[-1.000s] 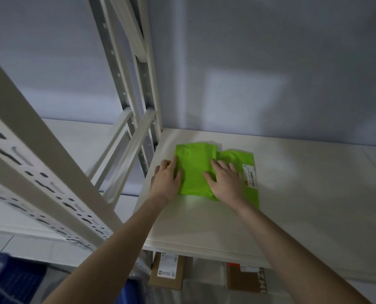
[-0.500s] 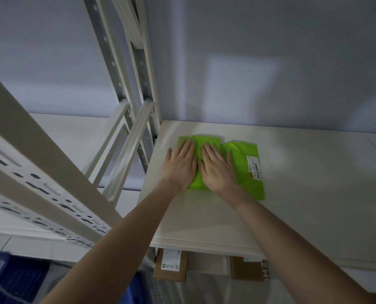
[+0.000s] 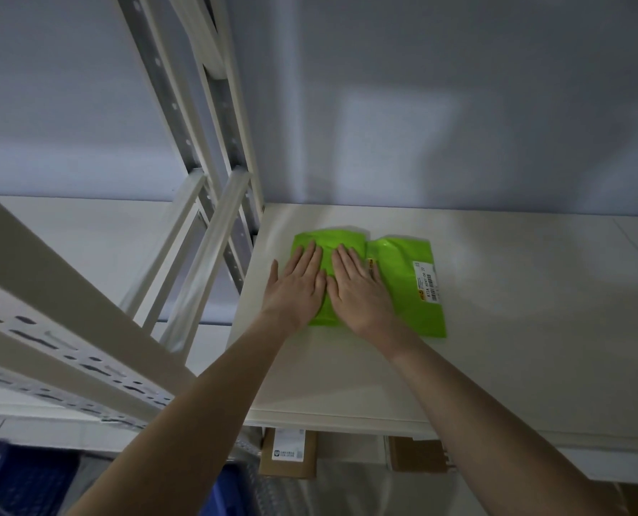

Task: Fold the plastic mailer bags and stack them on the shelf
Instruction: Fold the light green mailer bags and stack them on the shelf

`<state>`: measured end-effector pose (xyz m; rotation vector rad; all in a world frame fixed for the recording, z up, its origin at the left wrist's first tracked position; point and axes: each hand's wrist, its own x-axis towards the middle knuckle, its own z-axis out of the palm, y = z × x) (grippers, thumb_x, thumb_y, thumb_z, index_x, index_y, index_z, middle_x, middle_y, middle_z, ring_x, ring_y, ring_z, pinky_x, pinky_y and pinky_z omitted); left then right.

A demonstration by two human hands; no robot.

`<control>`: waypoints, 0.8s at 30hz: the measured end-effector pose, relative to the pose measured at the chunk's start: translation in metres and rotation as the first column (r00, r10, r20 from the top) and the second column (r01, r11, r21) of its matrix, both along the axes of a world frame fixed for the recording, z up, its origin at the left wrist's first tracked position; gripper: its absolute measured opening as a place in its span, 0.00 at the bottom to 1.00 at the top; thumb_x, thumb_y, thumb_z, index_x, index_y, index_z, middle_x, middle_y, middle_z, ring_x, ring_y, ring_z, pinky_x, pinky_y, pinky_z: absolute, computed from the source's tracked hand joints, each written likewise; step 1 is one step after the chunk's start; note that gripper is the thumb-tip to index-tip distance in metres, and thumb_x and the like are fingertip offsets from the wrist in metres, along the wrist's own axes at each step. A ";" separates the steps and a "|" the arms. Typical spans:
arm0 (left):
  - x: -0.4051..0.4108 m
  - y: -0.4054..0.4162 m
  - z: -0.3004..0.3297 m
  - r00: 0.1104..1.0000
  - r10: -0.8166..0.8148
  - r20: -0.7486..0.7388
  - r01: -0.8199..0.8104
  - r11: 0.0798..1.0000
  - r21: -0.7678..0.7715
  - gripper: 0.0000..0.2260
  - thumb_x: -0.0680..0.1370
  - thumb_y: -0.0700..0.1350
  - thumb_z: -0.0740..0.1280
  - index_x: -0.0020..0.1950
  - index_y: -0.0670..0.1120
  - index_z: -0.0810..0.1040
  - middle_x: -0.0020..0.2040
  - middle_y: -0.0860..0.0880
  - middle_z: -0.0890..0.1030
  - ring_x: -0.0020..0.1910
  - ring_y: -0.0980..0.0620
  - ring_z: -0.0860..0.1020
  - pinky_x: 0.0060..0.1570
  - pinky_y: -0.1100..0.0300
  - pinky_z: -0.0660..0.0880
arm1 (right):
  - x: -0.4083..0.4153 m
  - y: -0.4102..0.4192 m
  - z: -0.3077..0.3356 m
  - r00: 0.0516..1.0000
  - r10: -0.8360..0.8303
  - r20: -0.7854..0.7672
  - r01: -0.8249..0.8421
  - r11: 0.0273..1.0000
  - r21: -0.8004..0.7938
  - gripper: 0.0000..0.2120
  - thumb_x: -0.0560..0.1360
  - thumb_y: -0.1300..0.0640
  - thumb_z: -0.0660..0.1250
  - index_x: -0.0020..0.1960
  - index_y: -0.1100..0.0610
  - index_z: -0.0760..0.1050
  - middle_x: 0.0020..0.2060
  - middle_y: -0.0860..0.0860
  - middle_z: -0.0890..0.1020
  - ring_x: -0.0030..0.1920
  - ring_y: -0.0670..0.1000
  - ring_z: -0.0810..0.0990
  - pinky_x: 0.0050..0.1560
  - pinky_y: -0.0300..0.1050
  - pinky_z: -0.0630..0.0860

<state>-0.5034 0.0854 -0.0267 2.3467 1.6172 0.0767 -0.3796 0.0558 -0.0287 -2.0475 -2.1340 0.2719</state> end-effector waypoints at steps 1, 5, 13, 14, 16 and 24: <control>0.000 0.000 0.001 1.000 -0.001 0.001 0.001 1.000 -0.003 0.23 0.83 0.50 0.43 0.77 0.50 0.43 0.78 0.54 0.42 0.76 0.56 0.41 0.74 0.47 0.42 | 0.000 0.000 0.001 1.000 0.001 -0.008 -0.001 1.000 0.001 0.25 0.82 0.51 0.46 0.77 0.57 0.47 0.77 0.50 0.48 0.77 0.49 0.45 0.74 0.54 0.43; 0.000 0.002 0.008 0.997 0.017 0.082 -0.012 0.998 -0.065 0.22 0.83 0.50 0.45 0.77 0.54 0.46 0.78 0.56 0.44 0.76 0.57 0.42 0.73 0.46 0.41 | 0.005 0.004 0.006 0.997 0.001 -0.080 -0.007 0.997 -0.078 0.26 0.82 0.49 0.47 0.77 0.55 0.47 0.77 0.49 0.47 0.76 0.48 0.45 0.74 0.54 0.42; 0.000 0.005 0.023 0.972 0.075 0.223 -0.058 0.995 -0.084 0.22 0.80 0.49 0.56 0.74 0.56 0.59 0.78 0.55 0.49 0.76 0.55 0.45 0.73 0.45 0.41 | 0.013 0.013 0.018 0.937 -0.052 -0.346 0.054 0.999 -0.003 0.30 0.76 0.52 0.64 0.74 0.56 0.59 0.76 0.50 0.57 0.76 0.50 0.53 0.74 0.51 0.53; 0.001 0.004 0.026 0.974 0.069 0.217 -0.054 0.996 -0.076 0.22 0.80 0.48 0.56 0.75 0.56 0.59 0.78 0.55 0.48 0.76 0.55 0.44 0.73 0.45 0.41 | 0.015 0.012 0.020 0.921 -0.062 -0.386 0.071 0.997 0.009 0.30 0.75 0.53 0.65 0.74 0.55 0.60 0.76 0.50 0.57 0.76 0.49 0.53 0.74 0.50 0.53; 0.003 0.000 0.031 0.975 0.066 0.213 -0.056 0.997 -0.052 0.23 0.80 0.47 0.54 0.76 0.55 0.56 0.78 0.55 0.45 0.76 0.56 0.43 0.73 0.45 0.39 | 0.020 0.009 0.024 0.896 -0.069 -0.439 0.088 0.996 0.024 0.31 0.74 0.55 0.66 0.74 0.54 0.60 0.76 0.49 0.58 0.76 0.49 0.53 0.74 0.48 0.53; 0.040 -0.018 0.049 0.981 -0.021 0.193 -0.010 0.987 0.160 0.26 0.81 0.53 0.51 0.77 0.54 0.46 0.78 0.54 0.41 0.76 0.55 0.40 0.73 0.46 0.37 | 0.071 -0.018 0.050 0.971 -0.037 -0.237 0.077 0.984 0.163 0.30 0.76 0.49 0.62 0.75 0.53 0.58 0.76 0.48 0.55 0.76 0.49 0.52 0.73 0.58 0.55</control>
